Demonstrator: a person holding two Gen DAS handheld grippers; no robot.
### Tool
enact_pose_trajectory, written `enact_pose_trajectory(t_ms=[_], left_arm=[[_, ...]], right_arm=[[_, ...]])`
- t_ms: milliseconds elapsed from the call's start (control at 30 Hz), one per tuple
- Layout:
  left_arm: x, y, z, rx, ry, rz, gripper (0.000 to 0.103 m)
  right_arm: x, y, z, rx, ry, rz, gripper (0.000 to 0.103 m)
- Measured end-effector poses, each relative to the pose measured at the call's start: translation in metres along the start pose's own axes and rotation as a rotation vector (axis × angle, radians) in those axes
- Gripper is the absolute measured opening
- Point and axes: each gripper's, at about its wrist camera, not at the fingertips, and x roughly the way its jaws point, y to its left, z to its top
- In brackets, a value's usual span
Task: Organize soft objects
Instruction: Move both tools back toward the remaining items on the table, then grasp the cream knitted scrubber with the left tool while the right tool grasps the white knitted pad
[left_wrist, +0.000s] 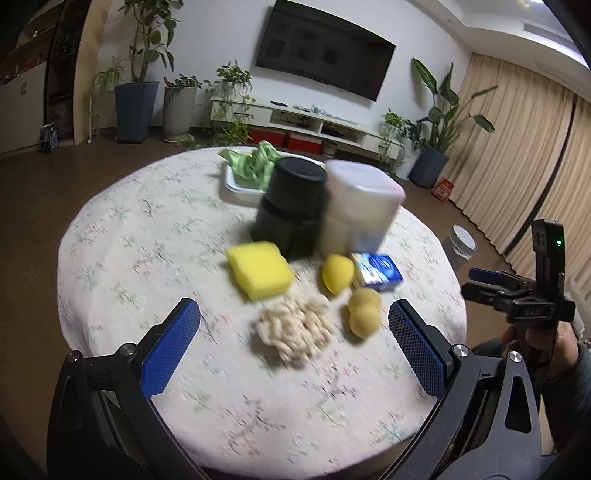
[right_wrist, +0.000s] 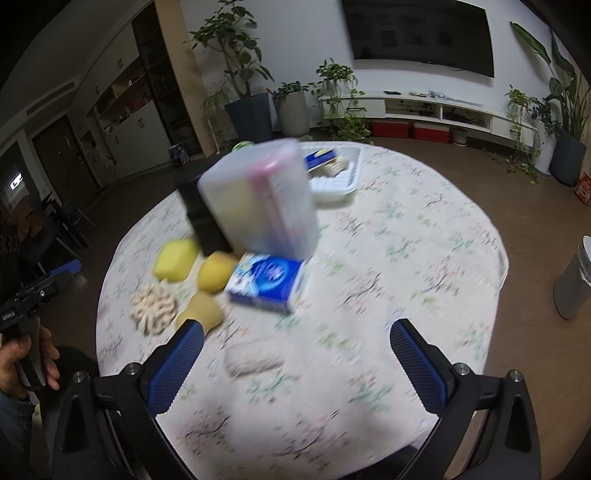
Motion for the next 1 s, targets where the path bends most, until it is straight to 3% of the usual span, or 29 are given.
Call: enact_pose_trajectory(t_ms=[300, 667, 800, 1000], left_arm=[[0.017, -0.027, -0.032, 0.037, 0.064, -0.029, 0.103], [0.049, -0.030, -0.034, 0.007, 0.110, -0.037, 0.103], [0.070, -0.031, -0.030, -0.006, 0.200, -0.020, 0.103], [0.092, -0.026, -0.026, -0.023, 0.260, 0.011, 0.103]], right_arm=[[0.012, 0.044, -0.032, -0.083, 0.029, -0.003, 0.103], [0.022, 0.053, -0.036, -0.171, -0.003, -0.052, 0.103], [0.034, 0.054, -0.031, -0.190, 0.049, -0.078, 0.103], [0.053, 0.044, -0.029, -0.130, 0.125, -0.069, 0.103]])
